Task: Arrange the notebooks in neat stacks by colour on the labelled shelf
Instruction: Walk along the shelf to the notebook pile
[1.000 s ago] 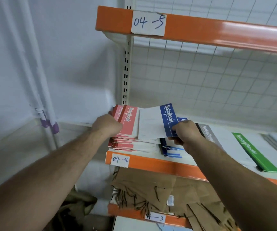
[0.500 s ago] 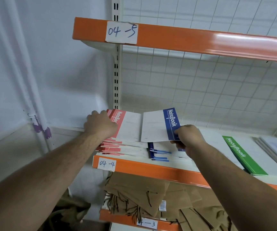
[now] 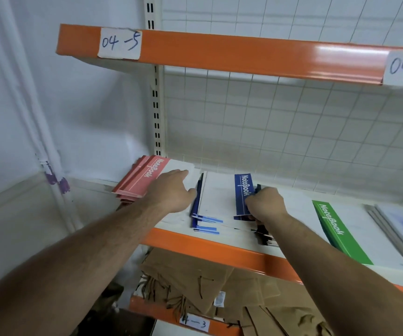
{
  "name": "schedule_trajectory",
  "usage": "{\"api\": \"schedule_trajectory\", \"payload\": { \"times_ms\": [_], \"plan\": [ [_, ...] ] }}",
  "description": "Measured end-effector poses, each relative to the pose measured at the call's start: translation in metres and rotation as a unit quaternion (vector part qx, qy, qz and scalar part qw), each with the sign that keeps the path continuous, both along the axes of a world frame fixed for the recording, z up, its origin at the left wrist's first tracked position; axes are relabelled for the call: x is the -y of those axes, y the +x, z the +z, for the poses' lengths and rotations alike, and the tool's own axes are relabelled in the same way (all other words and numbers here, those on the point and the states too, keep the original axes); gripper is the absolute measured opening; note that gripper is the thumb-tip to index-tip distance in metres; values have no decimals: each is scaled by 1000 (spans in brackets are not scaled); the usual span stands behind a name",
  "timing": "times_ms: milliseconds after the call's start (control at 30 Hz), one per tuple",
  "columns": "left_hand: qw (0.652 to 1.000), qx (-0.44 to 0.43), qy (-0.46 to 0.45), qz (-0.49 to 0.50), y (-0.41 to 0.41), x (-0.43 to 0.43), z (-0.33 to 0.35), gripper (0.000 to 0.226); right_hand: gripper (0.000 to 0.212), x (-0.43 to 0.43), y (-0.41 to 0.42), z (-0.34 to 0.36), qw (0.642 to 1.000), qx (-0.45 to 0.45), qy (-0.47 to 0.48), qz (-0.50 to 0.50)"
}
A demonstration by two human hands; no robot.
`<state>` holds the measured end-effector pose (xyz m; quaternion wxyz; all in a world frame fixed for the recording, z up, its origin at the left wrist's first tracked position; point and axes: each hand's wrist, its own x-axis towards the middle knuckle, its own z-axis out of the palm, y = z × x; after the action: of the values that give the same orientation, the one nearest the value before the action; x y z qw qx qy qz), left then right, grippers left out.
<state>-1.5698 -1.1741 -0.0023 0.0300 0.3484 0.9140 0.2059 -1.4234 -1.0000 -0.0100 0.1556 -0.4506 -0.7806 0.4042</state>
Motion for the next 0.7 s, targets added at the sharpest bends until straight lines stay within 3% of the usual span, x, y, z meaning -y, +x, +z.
{"api": "schedule_trajectory", "payload": {
  "times_ms": [267,433,700],
  "plan": [
    [1000,9,3,11,23,-6,0,70,7,2,2,-6,968,171,166,83],
    [1000,5,1,4,32,-7,1,69,43,5,1,-3,956,188,207,89],
    [991,-64,-55,-108,36,-37,7,71,71,14,26,-2,928,213,290,101]
  ]
}}
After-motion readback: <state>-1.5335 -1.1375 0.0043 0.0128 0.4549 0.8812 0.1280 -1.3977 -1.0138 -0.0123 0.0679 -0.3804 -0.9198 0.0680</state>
